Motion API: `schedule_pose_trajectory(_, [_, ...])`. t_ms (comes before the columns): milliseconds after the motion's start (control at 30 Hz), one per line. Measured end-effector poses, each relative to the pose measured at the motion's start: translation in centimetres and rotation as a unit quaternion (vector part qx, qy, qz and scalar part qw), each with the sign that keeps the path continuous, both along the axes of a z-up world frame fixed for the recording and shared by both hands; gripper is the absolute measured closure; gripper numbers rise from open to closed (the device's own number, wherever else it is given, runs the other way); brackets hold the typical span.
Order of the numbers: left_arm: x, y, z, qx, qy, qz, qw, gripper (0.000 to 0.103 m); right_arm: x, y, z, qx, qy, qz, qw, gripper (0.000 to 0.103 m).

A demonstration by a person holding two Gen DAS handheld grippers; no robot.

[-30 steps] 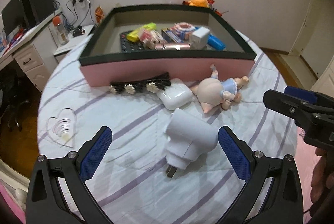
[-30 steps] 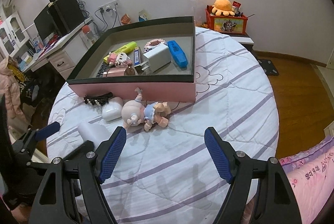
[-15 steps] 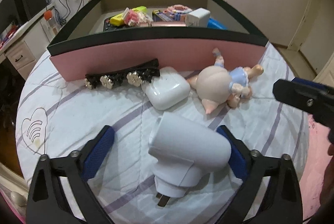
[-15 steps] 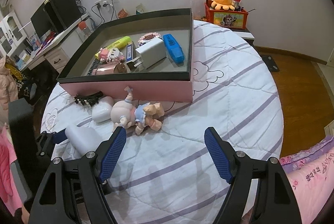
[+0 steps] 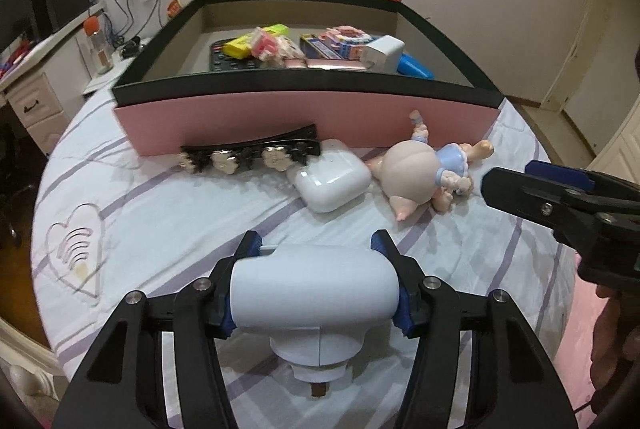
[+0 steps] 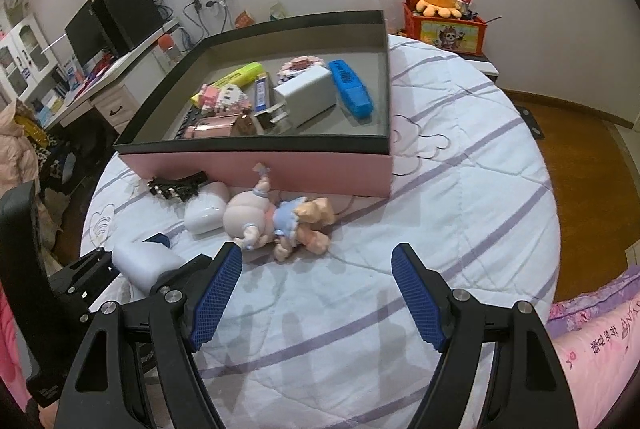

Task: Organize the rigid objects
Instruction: 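Grasp the white hair dryer with the left tool while the right tool grasps the baby doll, then carry the hair dryer and baby doll over the pink box and release them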

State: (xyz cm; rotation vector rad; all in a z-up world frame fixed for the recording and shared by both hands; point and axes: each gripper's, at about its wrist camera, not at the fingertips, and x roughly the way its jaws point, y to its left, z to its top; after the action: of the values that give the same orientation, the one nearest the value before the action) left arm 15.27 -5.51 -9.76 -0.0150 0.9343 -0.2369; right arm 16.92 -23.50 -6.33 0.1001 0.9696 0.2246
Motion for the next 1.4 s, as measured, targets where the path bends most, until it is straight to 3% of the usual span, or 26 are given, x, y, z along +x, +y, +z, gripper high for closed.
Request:
schedule_pose_trajectory(467, [-0.4,3.0,1.5,0.001,-0.012,0.033,0.9994,0.046,3.5,3.2,-2.7,-0.012,0.031,0.001,0.999,0.022])
schedule_pose_trajectory(667, [-0.3,3.8,1.5,-0.003,-0.012,0.038,0.9992,0.046,3.6,4.1,-3.6,-0.042,0.012,0.002,0.999,0.022])
schedule_pose_trajectory(1067, [-0.6,4.1,-0.3,0.008,0.009,0.037,0.9992,0.04,3.3,3.7,-3.6,-0.035,0.009,0.01,0.999,0.022])
schedule_pose_trajectory(1167, [-0.6,4.1,-0.3,0.001,0.007,0.036,0.9993,0.043,3.3,3.8,-3.6,-0.034,0.008,0.01,0.999,0.022])
schedule_pose_trajectory(1233, [-0.5,4.1,-0.2,-0.005,0.006,0.034,0.9994,0.056,3.3,3.9,-3.5,-0.034,0.008,0.01,0.999,0.022])
schedule_pose_trajectory(1400, [-0.6,4.1,0.0,-0.015,0.007,0.032,0.9994,0.056,3.0,3.5,-3.4,-0.029,0.008,0.013,0.999,0.023])
